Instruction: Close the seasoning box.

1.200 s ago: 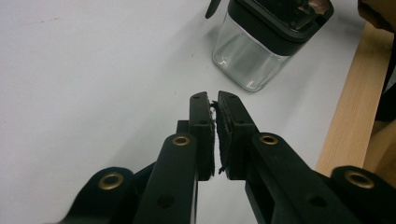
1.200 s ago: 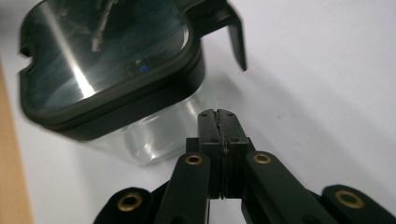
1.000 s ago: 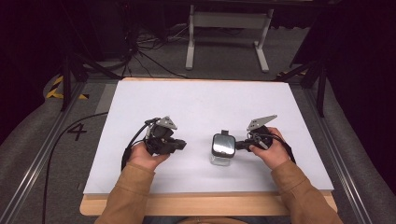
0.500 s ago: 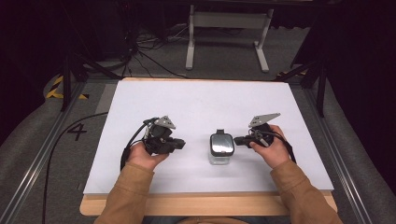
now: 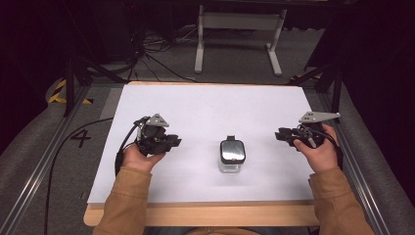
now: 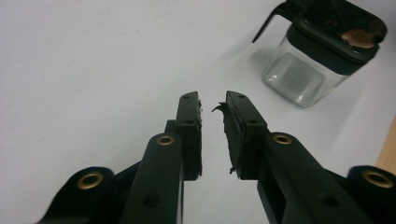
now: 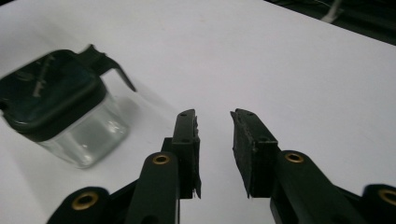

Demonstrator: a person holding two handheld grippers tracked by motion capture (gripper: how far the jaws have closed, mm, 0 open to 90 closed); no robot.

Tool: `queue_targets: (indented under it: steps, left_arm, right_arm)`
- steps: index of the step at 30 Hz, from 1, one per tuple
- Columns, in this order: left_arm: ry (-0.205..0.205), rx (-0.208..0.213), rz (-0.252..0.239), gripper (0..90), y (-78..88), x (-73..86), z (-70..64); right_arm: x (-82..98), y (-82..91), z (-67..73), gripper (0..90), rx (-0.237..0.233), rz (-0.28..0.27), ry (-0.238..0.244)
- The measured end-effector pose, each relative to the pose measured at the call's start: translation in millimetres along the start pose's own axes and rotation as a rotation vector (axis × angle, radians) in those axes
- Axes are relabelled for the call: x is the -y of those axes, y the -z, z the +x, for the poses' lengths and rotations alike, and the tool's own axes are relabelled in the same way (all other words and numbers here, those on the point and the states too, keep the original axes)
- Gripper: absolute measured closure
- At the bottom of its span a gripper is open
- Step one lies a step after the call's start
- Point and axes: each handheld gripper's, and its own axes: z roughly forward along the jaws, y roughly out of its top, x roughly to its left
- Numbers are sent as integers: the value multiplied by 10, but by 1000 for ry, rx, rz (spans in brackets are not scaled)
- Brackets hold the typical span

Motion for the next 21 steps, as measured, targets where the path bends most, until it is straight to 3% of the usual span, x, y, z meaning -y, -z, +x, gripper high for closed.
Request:
queue_targets:
  steps: [2,6,10,13,21]
  left_arm:
    - [30,-10,-16,737,-18,28,59]
    - [47,-47,-18,717,-82,94,176]
    - [65,-84,-8,704,-155,149,276]
    - [102,-98,-5,699,-208,197,340]
    - [129,-136,31,689,-331,315,480]
  right_arm:
    - [60,37,-101,655,30,2,-12]
    - [171,63,-256,591,80,15,-34]
    - [310,52,-416,539,107,38,-69]
    - [394,35,-505,507,133,50,-84]
    - [586,-58,-671,471,159,83,-131]
